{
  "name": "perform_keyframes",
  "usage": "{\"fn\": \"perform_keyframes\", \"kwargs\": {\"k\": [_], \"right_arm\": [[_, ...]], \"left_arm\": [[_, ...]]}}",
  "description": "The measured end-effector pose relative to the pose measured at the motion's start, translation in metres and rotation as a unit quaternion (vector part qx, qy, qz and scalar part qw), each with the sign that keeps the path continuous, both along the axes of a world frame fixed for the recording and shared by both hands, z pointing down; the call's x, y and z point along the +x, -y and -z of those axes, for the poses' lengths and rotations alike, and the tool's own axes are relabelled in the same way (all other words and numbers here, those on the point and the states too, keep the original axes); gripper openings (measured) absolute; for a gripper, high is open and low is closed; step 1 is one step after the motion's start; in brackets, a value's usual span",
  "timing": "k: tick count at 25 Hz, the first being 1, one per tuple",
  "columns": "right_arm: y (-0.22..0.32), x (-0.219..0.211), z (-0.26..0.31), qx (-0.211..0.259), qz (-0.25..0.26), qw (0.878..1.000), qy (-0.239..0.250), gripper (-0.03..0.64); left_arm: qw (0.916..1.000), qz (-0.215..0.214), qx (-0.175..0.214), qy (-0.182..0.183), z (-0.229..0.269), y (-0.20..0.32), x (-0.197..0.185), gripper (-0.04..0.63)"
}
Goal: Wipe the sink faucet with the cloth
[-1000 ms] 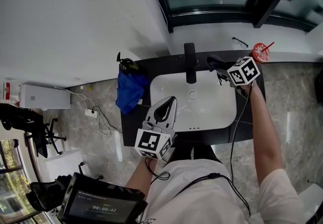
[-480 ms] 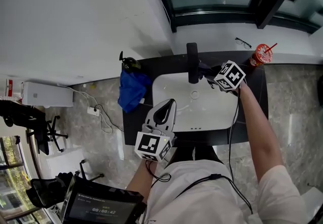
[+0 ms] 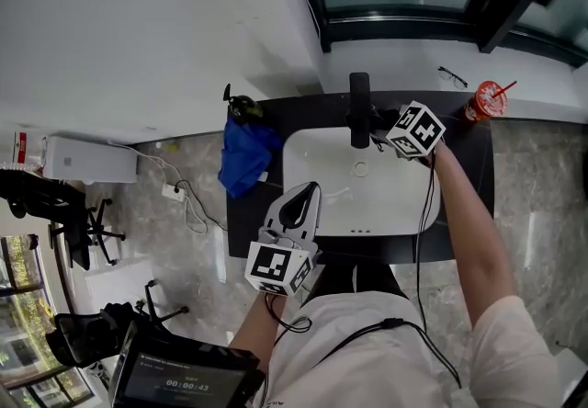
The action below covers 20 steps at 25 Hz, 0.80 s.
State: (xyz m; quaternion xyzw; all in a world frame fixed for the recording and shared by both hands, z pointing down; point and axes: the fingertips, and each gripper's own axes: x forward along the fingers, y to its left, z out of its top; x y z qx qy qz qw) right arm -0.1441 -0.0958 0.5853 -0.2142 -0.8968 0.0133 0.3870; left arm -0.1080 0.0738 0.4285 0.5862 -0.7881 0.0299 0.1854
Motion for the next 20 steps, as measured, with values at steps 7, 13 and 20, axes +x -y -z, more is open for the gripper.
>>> {"fn": "perform_keyframes", "kwargs": {"k": [7,13,20], "right_arm": [[-0.030,0.024,0.005,0.015,0.087,0.996,0.010,0.097],[-0.057,0.057,0.006,-0.006,0.144,0.990,-0.010,0.097],[-0.047,0.081,-0.010,0.009,0.165,0.984,-0.073,0.097]], "left_arm": [[1.0000,0.000,0.001,0.000,-0.001,-0.003,0.000,-0.008],[1.0000,-0.006,0.004,-0.001,0.001,0.001,0.003,-0.008],[0.9999,-0.008,0.006,0.000,0.001,0.001,0.003,-0.008]]}}
